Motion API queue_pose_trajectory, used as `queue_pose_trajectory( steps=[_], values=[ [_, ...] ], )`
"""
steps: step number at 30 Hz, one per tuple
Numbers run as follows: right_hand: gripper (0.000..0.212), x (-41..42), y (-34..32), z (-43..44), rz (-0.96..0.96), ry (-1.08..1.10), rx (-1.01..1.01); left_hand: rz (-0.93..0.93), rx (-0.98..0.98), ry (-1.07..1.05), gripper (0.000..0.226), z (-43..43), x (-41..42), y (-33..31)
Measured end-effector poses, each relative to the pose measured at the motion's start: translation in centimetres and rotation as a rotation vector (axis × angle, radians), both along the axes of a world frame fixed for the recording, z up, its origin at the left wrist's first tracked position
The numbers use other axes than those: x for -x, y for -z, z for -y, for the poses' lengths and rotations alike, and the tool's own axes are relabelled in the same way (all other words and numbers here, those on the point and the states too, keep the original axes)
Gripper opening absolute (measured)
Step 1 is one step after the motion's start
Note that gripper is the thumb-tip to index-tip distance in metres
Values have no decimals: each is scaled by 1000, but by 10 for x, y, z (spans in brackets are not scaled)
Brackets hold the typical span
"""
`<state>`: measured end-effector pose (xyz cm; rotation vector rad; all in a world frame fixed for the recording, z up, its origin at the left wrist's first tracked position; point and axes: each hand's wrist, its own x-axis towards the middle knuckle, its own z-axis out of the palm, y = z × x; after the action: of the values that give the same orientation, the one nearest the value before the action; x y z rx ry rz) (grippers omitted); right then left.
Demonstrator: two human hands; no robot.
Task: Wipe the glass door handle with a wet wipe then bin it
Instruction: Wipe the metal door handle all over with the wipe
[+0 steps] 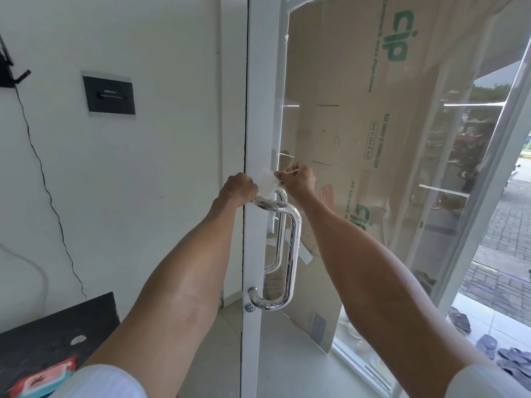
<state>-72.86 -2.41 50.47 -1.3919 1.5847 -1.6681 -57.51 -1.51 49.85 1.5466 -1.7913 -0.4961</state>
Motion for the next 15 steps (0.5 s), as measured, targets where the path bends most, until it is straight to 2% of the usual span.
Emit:
queue_pose_trajectory(
  steps=[5,8,11,13,15],
  values=[
    [19,7,-4,-7,-2,-131,-1,36,51,-47,23,0,-4,-4],
    [14,6,-6,-6,29,-204,-46,-5,75,-57,23,-1,-3,-6],
    [14,3,-10,-4,120,-245,-88,-133,53,-23,21,4,-2,-8],
    [5,1,-12,-4,175,-268,-93,-240,25,3,28,5,-2,-11],
    [10,-1,-14,-5,190,-285,-81,-353,-9,41,22,4,0,-13]
  ],
)
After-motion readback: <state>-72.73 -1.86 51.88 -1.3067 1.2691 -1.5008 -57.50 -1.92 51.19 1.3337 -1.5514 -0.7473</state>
